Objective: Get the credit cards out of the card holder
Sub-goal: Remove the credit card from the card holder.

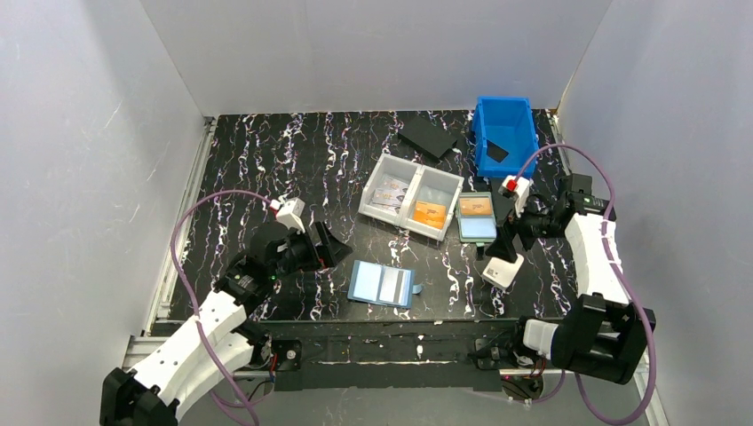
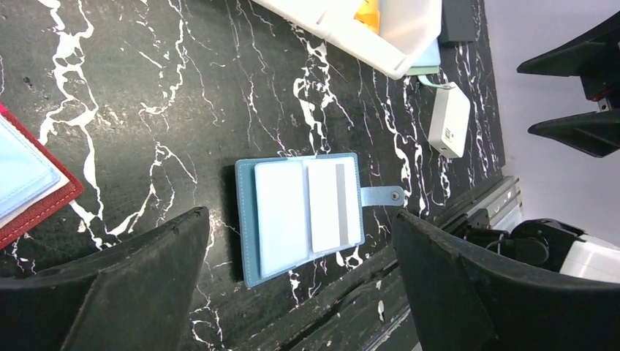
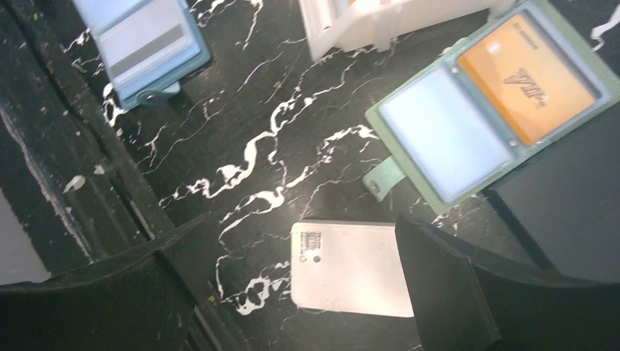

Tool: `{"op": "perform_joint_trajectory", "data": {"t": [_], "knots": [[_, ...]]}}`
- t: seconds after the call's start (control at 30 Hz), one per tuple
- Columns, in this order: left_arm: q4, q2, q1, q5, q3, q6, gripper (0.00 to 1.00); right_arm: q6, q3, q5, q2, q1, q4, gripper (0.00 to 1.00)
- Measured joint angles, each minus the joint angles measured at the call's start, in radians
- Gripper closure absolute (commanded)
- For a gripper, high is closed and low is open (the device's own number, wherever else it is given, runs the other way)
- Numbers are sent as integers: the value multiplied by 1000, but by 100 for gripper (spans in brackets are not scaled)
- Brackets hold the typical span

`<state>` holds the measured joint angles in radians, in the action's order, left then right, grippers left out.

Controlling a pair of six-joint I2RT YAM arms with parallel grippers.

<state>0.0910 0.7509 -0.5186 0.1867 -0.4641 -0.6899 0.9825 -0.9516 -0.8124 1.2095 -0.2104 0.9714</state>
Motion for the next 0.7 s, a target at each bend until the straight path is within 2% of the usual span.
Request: {"op": "perform_joint_trajectory", "data": {"t": [0.17,0.3,0.57,0.7], "knots": [[29,-61,0,55,16,-11,6,38,17,1,-94,0,64,0],[135,-124,0,117,23,-58,2,13,-4,2,-211,0,86,0],[369,-344,0,162,-31,-29,2,60,-108,-14,-182,-6,273,0],[430,-357,0,192,-130,30,2,13,-145,-23,-199,-6,284,0]]}}
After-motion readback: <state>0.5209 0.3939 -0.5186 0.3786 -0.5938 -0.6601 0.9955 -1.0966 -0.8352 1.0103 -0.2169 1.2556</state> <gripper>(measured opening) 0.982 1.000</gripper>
